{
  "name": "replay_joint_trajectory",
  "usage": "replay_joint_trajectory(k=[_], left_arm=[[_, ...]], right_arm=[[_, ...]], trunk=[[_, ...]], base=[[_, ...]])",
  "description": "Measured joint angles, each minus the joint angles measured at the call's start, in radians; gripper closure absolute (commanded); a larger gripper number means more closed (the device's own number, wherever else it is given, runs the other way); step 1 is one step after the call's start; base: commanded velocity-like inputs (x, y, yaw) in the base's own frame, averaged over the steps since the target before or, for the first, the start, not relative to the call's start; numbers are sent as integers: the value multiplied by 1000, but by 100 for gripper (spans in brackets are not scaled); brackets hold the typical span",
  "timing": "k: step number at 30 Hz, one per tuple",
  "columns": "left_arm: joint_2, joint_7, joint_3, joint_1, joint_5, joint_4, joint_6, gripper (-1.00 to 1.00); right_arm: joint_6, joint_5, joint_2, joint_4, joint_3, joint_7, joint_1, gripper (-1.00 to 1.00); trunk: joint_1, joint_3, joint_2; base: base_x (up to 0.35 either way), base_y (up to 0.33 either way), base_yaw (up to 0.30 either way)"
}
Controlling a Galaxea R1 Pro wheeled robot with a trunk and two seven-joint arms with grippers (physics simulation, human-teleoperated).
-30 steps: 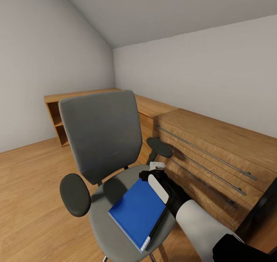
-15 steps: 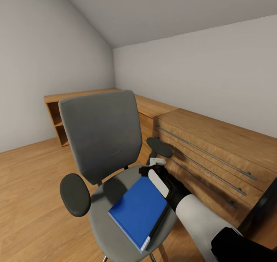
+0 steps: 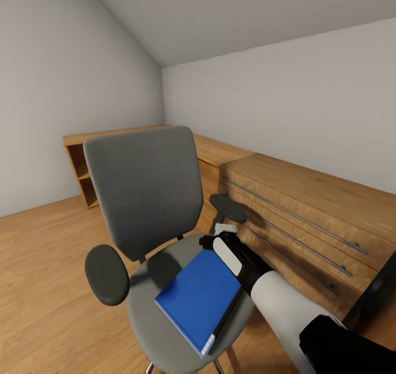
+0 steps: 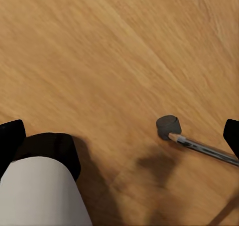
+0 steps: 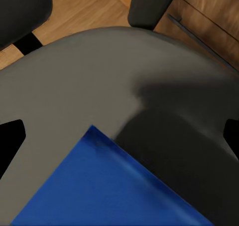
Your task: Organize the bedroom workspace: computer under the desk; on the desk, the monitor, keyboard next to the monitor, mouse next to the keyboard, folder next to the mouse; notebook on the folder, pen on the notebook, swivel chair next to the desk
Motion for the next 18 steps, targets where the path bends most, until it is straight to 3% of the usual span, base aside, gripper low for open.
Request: replay_joint_trajectory(k=[10, 18], left_arm=[[0, 1, -1, 0, 0, 0, 2, -100], [0, -1, -1, 0, -1, 1, 1, -100]], right_arm=[[0, -3, 0, 5, -1, 0, -3, -100], [1, -4, 0, 6, -1, 0, -4, -100]], trunk=[[38, -31, -70], [38, -31, -70]], base=[[0, 0, 0], [0, 0, 0]])
